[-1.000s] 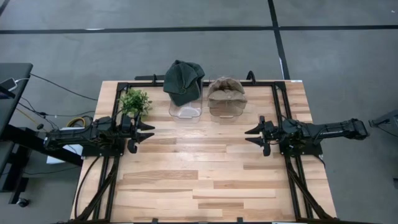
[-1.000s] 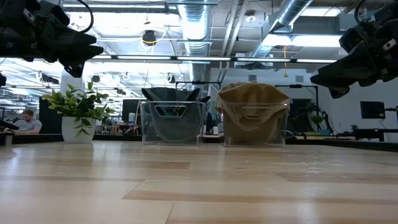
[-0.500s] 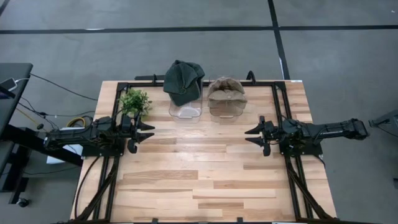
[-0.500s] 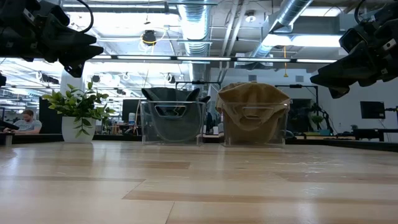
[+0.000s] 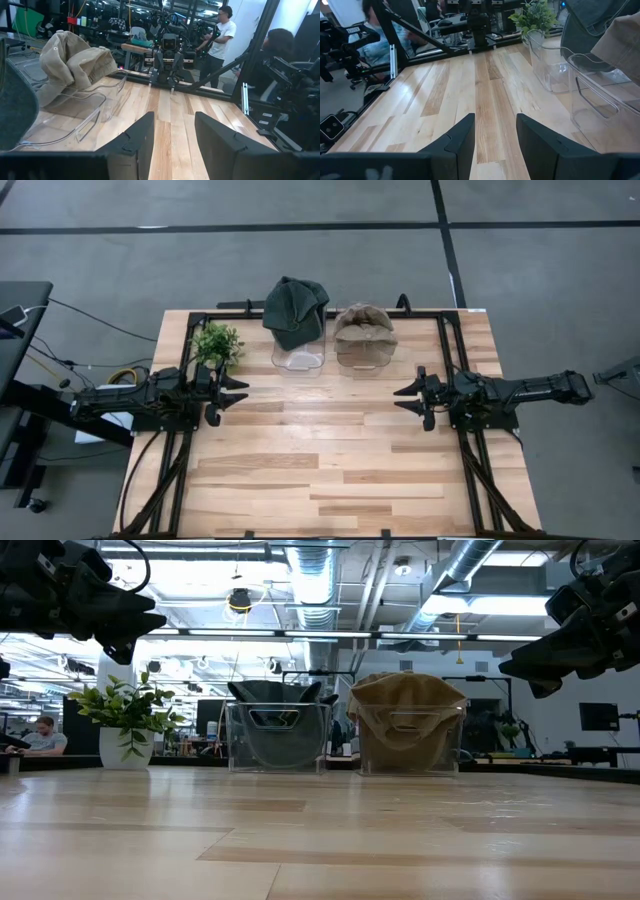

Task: Pick & Place hat
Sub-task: Return to Home Position

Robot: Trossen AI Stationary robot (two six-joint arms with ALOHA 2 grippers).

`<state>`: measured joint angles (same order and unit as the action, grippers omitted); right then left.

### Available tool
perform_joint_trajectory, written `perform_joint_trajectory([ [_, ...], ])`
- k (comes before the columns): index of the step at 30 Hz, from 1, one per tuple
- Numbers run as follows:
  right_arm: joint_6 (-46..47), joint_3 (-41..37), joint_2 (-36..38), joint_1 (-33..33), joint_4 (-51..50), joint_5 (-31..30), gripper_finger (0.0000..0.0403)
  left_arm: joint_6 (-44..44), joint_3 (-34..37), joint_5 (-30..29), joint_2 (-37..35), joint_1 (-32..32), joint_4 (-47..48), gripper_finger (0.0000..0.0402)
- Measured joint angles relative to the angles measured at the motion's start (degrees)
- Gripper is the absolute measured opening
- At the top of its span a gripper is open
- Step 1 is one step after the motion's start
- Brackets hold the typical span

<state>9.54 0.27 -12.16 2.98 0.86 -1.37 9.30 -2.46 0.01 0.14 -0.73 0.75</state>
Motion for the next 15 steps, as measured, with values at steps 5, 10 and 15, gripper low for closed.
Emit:
perform_joint_trajectory([
  [5, 0.0, 0.0, 0.0, 0.0, 0.0, 0.0, 0.0136, 0.0, 0.0, 0.0, 0.0, 0.0, 0.0, 0.0139],
  [10, 0.0, 0.0, 0.0, 0.0, 0.0, 0.0, 0.0136, 0.0, 0.0, 0.0, 0.0, 0.0, 0.0, 0.0139],
  [15, 0.0, 0.0, 0.0, 0.0, 0.0, 0.0, 0.0134, 0.0, 0.0, 0.0, 0.0, 0.0, 0.0, 0.0139],
])
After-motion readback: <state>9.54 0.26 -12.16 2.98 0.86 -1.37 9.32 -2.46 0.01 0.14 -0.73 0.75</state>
